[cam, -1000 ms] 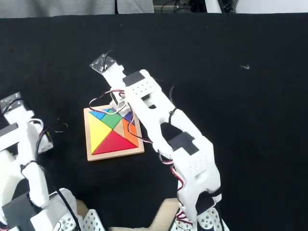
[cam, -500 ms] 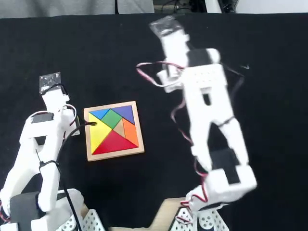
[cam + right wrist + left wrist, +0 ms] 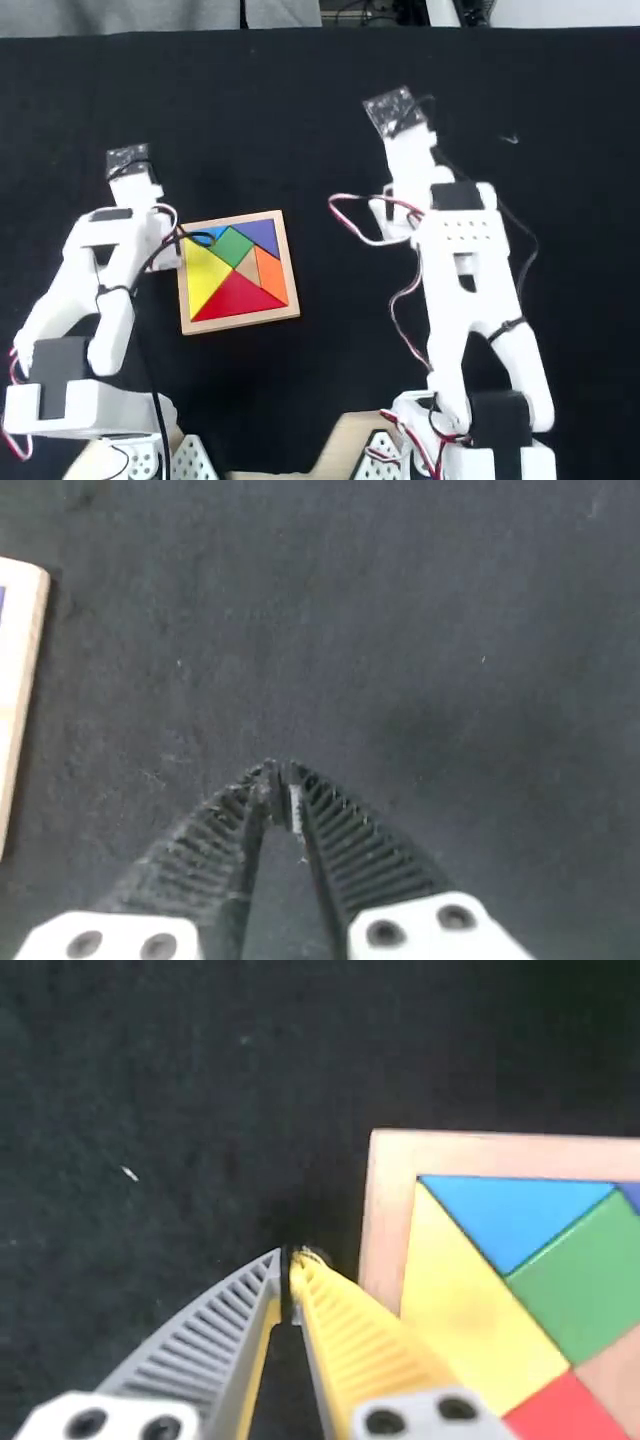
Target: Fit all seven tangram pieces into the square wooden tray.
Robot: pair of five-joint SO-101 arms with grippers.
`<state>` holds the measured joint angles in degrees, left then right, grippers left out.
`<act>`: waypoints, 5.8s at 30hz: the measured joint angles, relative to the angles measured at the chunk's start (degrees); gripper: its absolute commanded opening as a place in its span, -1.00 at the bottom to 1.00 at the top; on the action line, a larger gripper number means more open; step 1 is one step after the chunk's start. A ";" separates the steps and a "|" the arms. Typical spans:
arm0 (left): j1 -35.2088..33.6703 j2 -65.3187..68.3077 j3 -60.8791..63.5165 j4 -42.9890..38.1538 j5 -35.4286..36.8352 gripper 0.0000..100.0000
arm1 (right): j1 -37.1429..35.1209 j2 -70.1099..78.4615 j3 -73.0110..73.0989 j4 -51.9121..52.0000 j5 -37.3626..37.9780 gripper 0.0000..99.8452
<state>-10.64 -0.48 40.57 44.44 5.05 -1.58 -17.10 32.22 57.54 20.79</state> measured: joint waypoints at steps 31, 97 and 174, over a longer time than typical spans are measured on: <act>8.88 0.09 -6.15 3.78 4.48 -0.94 | -0.09 -0.09 6.59 -3.60 0.00 -0.98; 7.21 -97.23 -30.86 36.84 -4.92 -0.94 | -0.18 -83.25 -18.37 34.20 0.09 -0.98; -2.29 -92.13 56.09 23.03 -7.56 -0.94 | -9.67 -86.42 64.53 16.44 -16.53 -0.98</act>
<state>-12.92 -92.62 96.66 67.47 -2.51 -11.25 -103.52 96.75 73.98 4.26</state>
